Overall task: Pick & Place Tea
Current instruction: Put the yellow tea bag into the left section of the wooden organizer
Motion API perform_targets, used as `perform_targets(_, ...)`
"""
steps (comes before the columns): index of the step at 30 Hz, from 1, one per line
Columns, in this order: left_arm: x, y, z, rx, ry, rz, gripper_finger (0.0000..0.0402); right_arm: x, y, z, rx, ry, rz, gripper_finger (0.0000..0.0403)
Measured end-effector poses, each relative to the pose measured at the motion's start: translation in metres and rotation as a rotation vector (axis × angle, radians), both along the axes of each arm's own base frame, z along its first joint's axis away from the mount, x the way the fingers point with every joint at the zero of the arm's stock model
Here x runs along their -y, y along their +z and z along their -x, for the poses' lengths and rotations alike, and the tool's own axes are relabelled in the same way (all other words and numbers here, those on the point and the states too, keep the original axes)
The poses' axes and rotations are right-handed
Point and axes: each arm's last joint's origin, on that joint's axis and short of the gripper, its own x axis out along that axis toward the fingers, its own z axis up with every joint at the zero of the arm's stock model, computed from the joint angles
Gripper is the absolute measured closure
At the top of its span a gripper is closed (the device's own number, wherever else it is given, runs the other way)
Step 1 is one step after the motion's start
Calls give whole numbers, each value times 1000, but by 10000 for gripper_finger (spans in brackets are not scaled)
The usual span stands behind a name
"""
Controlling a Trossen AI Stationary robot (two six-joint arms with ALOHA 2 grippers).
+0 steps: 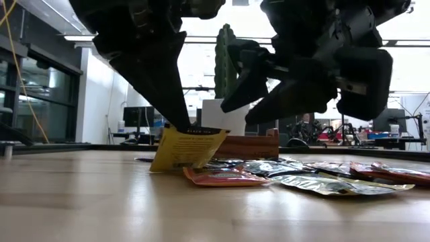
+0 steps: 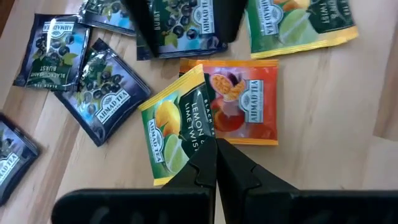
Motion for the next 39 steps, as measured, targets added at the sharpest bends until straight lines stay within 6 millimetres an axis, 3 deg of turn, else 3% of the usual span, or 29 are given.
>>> perform_targets(26, -13, 17, -8, 50, -44, -3, 402, 0, -2, 2, -16, -17, 25, 247)
perform_targets(39, -12, 17, -9, 62, -44, -2, 402, 0, -2, 1, -18, -32, 17, 310)
